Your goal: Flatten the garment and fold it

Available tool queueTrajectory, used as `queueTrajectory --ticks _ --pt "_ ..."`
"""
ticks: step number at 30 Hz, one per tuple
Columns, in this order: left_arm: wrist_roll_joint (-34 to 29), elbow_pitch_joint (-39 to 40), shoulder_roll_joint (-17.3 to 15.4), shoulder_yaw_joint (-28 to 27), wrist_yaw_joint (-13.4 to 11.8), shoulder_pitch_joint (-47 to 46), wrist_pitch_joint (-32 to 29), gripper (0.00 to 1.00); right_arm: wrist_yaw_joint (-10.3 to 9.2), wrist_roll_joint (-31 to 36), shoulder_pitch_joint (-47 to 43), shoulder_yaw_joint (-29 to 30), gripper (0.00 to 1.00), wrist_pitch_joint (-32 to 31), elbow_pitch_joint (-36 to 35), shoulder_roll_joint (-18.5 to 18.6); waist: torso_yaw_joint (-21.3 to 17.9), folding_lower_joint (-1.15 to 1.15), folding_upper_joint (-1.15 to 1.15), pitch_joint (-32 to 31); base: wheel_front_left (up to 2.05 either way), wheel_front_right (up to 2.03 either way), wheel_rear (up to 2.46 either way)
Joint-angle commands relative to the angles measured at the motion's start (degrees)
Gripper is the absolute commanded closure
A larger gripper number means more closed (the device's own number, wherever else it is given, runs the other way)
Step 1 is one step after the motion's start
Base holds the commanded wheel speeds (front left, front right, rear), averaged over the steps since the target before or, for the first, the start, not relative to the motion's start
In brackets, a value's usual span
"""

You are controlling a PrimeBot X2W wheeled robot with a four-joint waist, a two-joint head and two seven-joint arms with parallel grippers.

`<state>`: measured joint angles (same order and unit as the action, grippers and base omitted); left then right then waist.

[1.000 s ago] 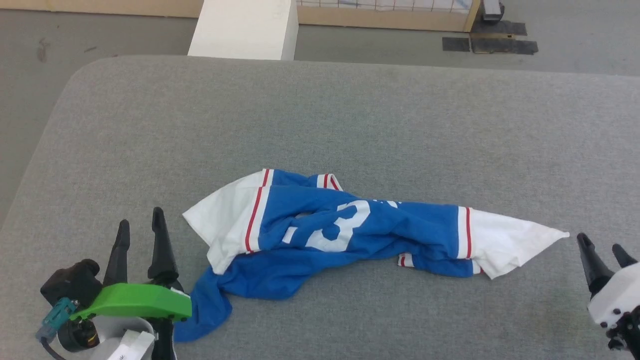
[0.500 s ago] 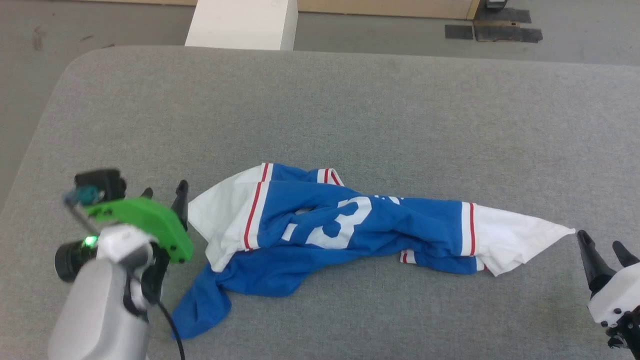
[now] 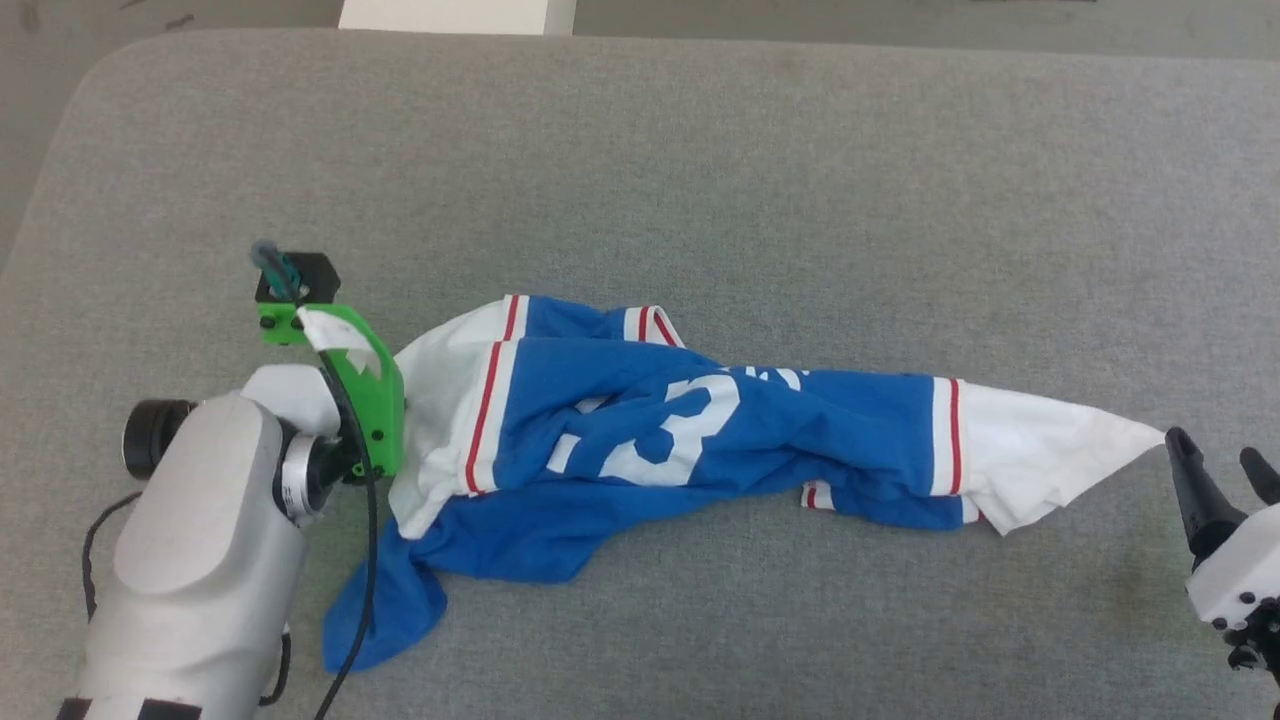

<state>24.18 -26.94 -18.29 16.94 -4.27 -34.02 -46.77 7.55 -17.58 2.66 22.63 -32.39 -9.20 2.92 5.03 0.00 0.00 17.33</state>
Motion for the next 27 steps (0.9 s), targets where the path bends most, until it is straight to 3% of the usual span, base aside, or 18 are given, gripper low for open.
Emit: queueTrajectory --ticks 1,4,5,6,15,21,27 --pt "-0.17 -1.81 -0.03 0.66 0.23 0.19 -0.81 0.0 -0.06 0.32 1.41 -0.13 0.0 -0.35 -0.62 -0.03 -0.63 0.0 0.0 1.21 0.0 0.0 0.0" --pt "1.45 -3.92 1.02 1.15 1.03 1.12 -3.45 0.0 -0.06 0.47 1.99 -0.41 0.0 -0.48 -1.17 -0.04 -0.96 0.0 0.0 2.11 0.0 0.0 0.0" --pt "2.01 -4.32 1.3 1.17 1.25 1.47 -4.14 0.55 -0.06 0.51 2.12 -0.46 0.0 -0.46 -1.24 -0.04 -1.04 0.0 0.0 2.25 0.0 0.0 0.0" --pt "2.7 -4.48 1.6 1.04 1.56 1.81 -4.45 1.0 -0.06 0.56 2.24 -0.45 0.0 -0.45 -1.29 -0.04 -1.06 0.0 0.0 2.42 0.0 0.0 0.0" --pt "6.88 1.5 1.19 -4.55 1.5 2.97 3.28 1.0 -0.06 0.92 2.81 -0.5 0.0 0.07 -0.05 -0.04 -0.84 0.0 0.0 1.28 0.0 0.0 0.0" --pt "8.76 10.64 0.31 -9.71 0.27 5.77 11.23 1.0 -0.06 1.48 2.69 -1.39 0.0 0.14 1.28 -0.04 -0.99 0.0 0.0 -1.26 0.0 0.0 0.0" --pt "11.07 20.09 2.07 -13.06 -1.66 13.59 16.0 1.0 -0.06 3.27 2.82 -3.6 0.0 -3.85 2.51 0.54 -1.69 0.0 0.0 -2.58 0.0 0.0 0.0"
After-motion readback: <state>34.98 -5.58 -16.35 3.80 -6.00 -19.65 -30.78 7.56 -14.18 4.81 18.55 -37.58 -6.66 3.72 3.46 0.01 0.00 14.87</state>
